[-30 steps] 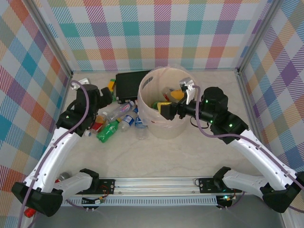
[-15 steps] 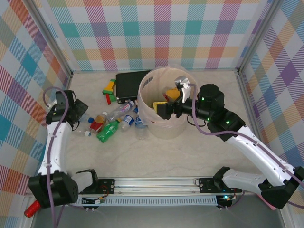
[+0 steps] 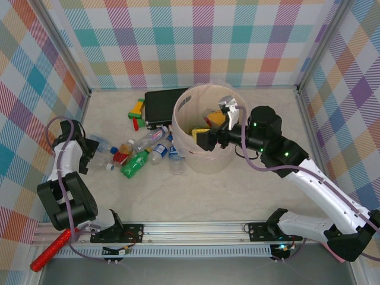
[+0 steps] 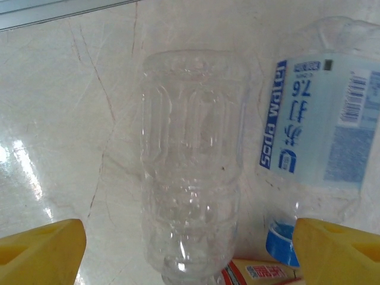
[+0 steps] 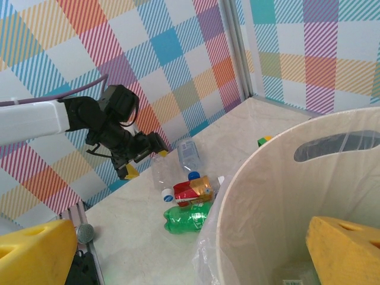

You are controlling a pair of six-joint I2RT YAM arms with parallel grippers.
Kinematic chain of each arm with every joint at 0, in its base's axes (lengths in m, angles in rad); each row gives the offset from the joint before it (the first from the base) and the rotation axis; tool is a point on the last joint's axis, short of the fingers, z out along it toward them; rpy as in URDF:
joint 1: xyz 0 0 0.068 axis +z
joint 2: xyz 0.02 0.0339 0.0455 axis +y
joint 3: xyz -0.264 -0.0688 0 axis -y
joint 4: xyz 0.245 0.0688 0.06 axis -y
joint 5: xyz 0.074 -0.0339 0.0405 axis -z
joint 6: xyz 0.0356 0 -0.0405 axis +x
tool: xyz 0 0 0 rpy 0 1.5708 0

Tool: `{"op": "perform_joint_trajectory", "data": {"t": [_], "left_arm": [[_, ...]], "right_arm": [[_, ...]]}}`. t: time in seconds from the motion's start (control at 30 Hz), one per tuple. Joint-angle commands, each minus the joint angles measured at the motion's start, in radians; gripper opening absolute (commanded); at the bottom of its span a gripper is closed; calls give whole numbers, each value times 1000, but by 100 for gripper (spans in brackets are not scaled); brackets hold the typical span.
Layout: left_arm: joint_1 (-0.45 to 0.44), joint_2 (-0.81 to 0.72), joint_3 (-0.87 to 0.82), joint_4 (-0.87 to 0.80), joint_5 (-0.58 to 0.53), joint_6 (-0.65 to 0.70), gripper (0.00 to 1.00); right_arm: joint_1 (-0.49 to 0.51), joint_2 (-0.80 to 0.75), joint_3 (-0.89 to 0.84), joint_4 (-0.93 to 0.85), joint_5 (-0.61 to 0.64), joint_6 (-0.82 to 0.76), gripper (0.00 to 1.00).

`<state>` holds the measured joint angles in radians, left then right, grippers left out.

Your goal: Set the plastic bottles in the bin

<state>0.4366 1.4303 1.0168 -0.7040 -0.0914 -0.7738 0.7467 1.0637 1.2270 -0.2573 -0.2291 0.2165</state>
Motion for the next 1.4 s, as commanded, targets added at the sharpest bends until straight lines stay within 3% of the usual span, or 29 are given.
{"op": "perform_joint_trajectory", "data": {"t": [0.0,0.53,1.03,1.37], "left_arm": [[47,43,55,3,16,-27,87],[138,268,172,-10,126,2,86],[145,409,197,29,119,16,79],[145,343,153,44,102,-5,54]], "right_arm": [[8,-28,20,-11,3,-28,99],[8,-48,2,-3,7,-23,99],[8,-53,0,0,9,-14,99],[8,-60,1,-1,7,-9,99]]}}
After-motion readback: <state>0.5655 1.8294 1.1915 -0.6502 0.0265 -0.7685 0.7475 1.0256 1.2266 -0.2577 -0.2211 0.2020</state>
